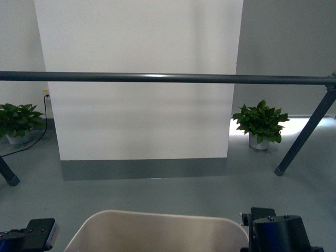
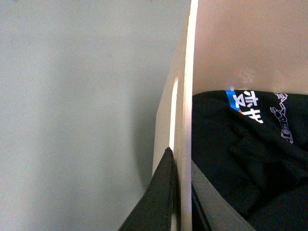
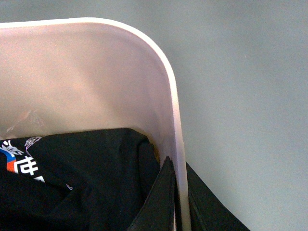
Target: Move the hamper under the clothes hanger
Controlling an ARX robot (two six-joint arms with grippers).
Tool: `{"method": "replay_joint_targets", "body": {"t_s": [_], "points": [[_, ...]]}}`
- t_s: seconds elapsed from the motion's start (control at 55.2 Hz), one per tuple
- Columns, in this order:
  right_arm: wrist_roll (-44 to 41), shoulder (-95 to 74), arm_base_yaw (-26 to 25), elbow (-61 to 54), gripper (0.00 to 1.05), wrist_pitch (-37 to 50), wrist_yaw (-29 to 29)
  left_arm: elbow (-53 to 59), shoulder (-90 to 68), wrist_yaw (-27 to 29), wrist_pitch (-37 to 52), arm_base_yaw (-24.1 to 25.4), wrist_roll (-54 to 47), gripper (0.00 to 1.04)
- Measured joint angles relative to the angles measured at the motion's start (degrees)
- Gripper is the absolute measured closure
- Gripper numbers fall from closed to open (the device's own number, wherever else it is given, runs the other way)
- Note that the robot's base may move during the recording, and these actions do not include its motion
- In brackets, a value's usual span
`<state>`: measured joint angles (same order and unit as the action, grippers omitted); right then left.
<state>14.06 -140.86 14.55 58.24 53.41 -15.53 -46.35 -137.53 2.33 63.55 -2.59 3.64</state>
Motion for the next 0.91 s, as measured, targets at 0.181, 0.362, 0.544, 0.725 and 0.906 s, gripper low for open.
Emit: {"method": "replay_joint_targets", "body": {"t_s": [0.181, 0.362, 0.544, 0.725, 0.906], "points": [[0.6, -1.3, -0.1, 6.6, 1.02, -3.2, 1.9, -5.8, 0.0, 0.3, -3.0, 0.9, 0.5, 1.01], [0.3, -3.8, -0.1, 14.3, 1.02, -9.5, 3.1, -11.5, -2.3, 1.1, -8.4, 1.0, 0.6, 1.01], [0.3, -7.4, -0.1, 19.0, 1.02, -14.7, 4.9, -14.0, -4.7, 2.1, -12.5, 0.5, 0.3, 1.01], [0.3, -10.0, 0.0, 22.2, 1.02, -17.9, 6.1, -14.0, -4.9, 3.8, -14.9, 0.0, -0.9, 1.01], [0.3, -11.5, 0.2, 25.2, 1.02, -20.2, 7.2, -14.0, -4.9, 4.9, -16.2, 0.0, -1.4, 1.01]]}}
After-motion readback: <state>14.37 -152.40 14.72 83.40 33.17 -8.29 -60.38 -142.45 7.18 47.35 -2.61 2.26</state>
